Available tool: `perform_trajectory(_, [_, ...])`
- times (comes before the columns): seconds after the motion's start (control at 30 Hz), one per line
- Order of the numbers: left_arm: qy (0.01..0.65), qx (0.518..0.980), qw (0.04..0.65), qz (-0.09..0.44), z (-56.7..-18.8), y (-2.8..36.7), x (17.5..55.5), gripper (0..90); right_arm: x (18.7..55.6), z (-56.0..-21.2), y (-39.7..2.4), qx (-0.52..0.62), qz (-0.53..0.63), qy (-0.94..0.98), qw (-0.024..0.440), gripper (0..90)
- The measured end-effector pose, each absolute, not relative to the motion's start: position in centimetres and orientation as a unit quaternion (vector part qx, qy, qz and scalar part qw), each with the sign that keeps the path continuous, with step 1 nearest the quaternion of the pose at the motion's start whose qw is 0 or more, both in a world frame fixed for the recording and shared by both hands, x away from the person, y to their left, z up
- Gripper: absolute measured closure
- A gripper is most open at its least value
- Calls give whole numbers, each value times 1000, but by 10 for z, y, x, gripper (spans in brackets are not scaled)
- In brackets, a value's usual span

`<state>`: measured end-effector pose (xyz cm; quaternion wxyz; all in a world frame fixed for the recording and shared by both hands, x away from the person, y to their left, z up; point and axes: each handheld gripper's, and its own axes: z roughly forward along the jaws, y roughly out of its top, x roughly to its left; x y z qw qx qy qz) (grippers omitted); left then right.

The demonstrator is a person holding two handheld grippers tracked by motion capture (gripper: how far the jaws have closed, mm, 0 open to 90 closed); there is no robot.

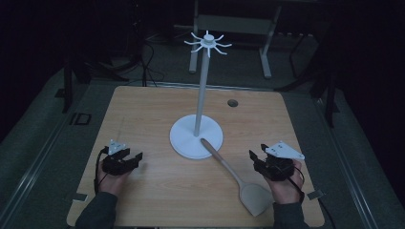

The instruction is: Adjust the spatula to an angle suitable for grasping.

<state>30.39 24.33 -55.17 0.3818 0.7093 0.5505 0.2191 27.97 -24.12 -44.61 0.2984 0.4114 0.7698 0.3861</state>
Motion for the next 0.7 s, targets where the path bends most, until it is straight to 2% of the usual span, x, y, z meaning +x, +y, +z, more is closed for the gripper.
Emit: perform_trajectory(0.7, [550,711,379,219,-552,242,306,427,291,-438,-220,391,350,800,290,538])
